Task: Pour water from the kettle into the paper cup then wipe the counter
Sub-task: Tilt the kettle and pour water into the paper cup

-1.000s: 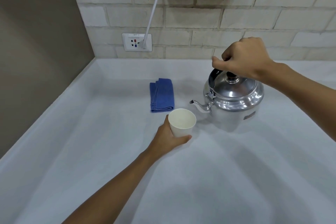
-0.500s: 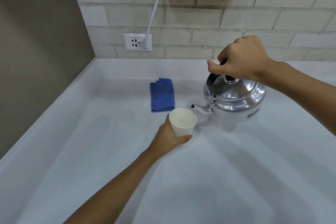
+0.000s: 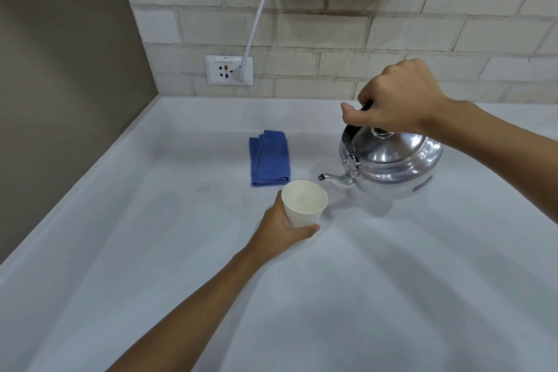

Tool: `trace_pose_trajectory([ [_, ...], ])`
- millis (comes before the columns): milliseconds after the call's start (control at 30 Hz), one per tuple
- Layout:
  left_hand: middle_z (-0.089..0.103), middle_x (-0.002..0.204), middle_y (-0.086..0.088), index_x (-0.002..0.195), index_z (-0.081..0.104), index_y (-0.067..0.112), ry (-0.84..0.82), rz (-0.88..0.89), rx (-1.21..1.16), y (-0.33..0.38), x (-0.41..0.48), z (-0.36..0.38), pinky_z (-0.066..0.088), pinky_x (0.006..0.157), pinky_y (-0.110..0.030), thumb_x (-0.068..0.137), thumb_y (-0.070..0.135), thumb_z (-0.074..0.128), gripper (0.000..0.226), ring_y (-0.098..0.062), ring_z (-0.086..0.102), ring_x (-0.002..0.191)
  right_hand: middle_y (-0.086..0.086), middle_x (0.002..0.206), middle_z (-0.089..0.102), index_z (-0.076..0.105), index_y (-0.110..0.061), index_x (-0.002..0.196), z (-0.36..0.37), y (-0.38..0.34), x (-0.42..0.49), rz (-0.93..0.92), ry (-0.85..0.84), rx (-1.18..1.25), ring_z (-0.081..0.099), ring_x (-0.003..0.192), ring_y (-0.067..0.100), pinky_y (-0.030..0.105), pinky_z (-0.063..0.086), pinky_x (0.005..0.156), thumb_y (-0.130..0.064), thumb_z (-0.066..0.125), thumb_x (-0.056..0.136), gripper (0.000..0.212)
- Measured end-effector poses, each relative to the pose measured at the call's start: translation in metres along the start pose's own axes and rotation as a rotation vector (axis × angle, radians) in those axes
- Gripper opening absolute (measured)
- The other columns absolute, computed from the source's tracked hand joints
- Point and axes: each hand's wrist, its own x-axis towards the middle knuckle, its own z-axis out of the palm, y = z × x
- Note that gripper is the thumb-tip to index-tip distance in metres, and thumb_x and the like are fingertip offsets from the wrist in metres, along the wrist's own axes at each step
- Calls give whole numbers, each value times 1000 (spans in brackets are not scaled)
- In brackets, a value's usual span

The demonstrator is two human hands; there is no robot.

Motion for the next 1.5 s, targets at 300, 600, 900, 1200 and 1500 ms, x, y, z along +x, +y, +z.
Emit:
trace_pose_trajectory([
  [300,52,120,15,124,33,41,-10,12,-5,-1,1,0,42,78,-10,60,46,81,80,-6,51,109,1,37,16,28,-12,39,-3,-1,2,-30,-4,-11,12,42,19,26,15,49,-45,40,77,51],
  [600,51,111,29,118,32,49,-10,-2,-9,0,0,0,40,73,1,59,47,81,77,10,49,103,0,37,14,29,-11,39,-5,-2,3,-47,-4,-37,11,43,18,24,13,48,-43,39,77,51],
  [900,51,113,27,121,32,47,-11,-11,-10,1,0,-1,45,72,-6,58,49,80,79,6,50,105,0,38,13,26,-13,39,-5,-2,3,-64,11,-50,10,42,17,25,14,49,-43,37,77,50],
  [1200,51,117,21,123,32,44,-15,-5,-1,1,0,-1,42,77,-9,59,49,80,80,-2,51,107,1,38,14,26,-12,39,-5,-2,4,-77,11,-66,11,43,18,24,13,49,-43,37,78,50],
  [1500,50,113,26,121,32,46,-11,-12,5,0,0,-1,43,71,-4,58,50,80,80,7,49,105,-1,37,13,24,-13,40,-4,-2,4,-89,7,-72,9,42,17,25,13,48,-42,37,78,50],
])
